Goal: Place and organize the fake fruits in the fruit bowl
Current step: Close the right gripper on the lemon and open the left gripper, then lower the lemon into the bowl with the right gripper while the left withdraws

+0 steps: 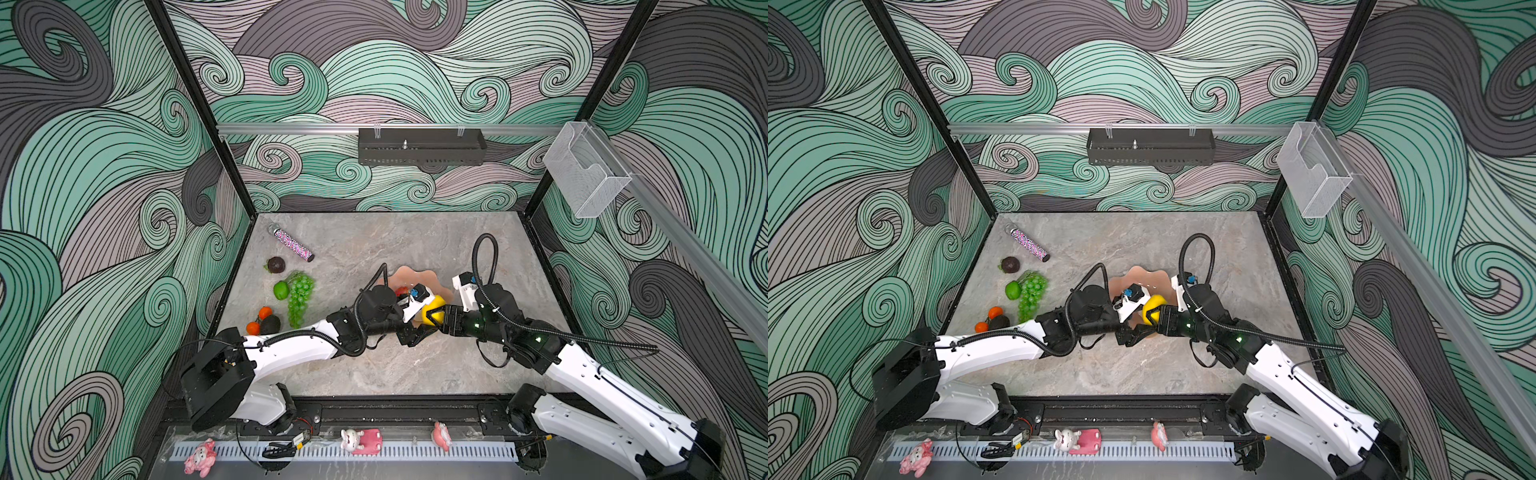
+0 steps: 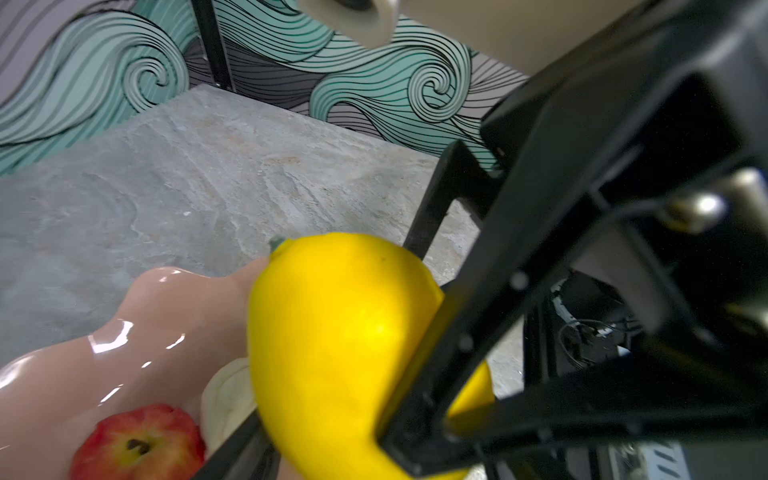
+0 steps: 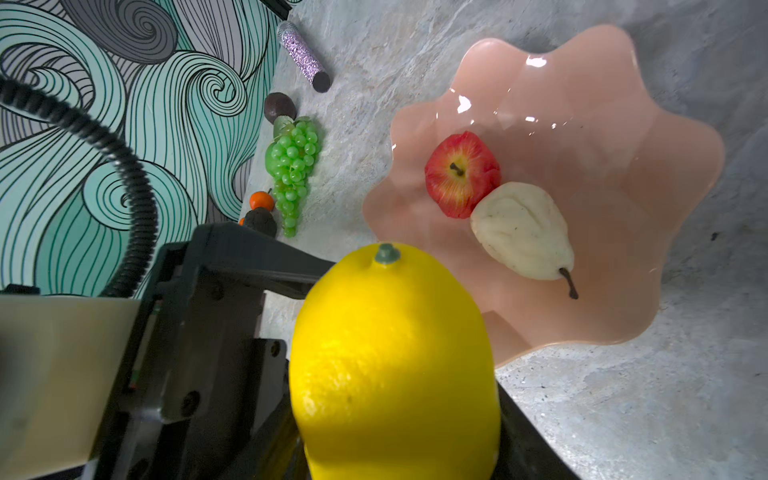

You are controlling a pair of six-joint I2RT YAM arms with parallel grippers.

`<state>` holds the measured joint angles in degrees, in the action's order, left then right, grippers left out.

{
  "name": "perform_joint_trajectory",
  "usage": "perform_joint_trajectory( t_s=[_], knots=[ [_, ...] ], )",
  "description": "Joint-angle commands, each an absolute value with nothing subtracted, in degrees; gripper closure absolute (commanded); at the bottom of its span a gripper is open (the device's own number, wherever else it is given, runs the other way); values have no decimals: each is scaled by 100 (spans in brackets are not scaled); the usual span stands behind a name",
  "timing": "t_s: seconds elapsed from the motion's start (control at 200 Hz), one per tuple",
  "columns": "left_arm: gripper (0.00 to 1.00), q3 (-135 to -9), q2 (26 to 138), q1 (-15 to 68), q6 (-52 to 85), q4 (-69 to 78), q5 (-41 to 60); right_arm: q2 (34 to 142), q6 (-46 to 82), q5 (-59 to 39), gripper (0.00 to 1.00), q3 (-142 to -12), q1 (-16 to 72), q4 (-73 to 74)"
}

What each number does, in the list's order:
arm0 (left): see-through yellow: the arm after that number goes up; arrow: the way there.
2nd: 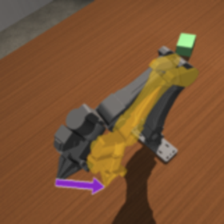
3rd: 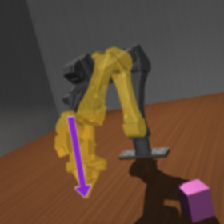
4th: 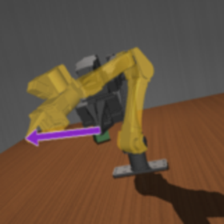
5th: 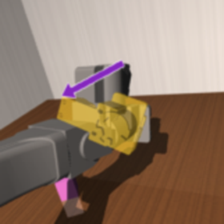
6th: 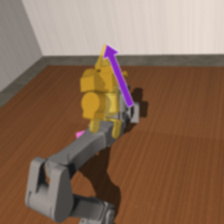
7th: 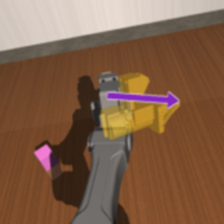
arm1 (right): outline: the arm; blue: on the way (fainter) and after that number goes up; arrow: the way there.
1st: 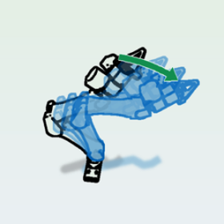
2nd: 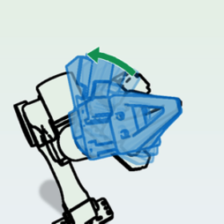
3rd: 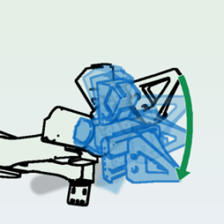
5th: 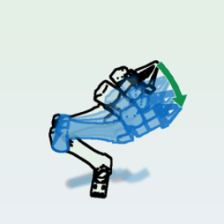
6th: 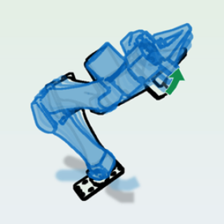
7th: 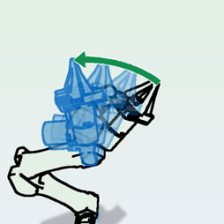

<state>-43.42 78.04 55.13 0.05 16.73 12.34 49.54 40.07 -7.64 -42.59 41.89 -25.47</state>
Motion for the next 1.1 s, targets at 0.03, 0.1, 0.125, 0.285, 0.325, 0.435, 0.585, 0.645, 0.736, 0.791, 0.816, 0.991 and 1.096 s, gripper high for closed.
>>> perform_joint_trajectory(
  t_s=[0.03, 0.1, 0.125, 0.285, 0.325, 0.435, 0.585, 0.645, 0.736, 0.791, 0.816, 0.991, 1.096],
  knots=[
    [21, -4075, 7251, 5533, 402, 1846, 315, 4987, 3328, 94, 47, -4588, 4179, -3070],
    [18, -3811, 6944, 5528, 545, 1931, 84, 5101, 2963, 482, 47, -4711, 4166, -3196],
    [18, -3721, 6831, 5528, 606, 1925, -6, 5171, 2830, 596, 47, -4747, 4159, -3219],
    [18, -3297, 6124, 5355, 1144, 1569, -776, 5829, 2046, 918, 47, -5082, 4036, -3224],
    [18, -3180, 5925, 5286, 1208, 1476, -916, 6046, 1858, 985, 47, -5205, 4013, -3249],
    [18, -2867, 5380, 5139, 1265, 1198, -1464, 6573, 1408, 1159, 46, -5568, 3975, -3302],
    [18, -2429, 4759, 4980, 1281, 873, -2309, 7269, 781, 1134, 46, -5930, 3866, -3149],
    [18, -2251, 4541, 4928, 1242, 871, -2459, 7603, 543, 989, 47, -6080, 3777, -3127],
    [18, -2091, 4257, 4840, 1222, 836, -2576, 8149, 352, 863, 48, -6386, 3639, -3225],
    [18, -2027, 4101, 4771, 1192, 805, -2574, 8431, 264, 800, 48, -6511, 3546, -3229],
    [18, -2007, 4044, 4750, 1175, 792, -2574, 8546, 228, 747, 49, -6563, 3503, -3230],
    [18, -1899, 3803, 4685, 1033, 698, -2659, 9088, -39, 519, 49, -6809, 3421, -3140],
    [18, -1890, 3719, 4678, 1028, 695, -2653, 9295, -182, 438, 50, -6856, 3419, -3113]
  ],
)
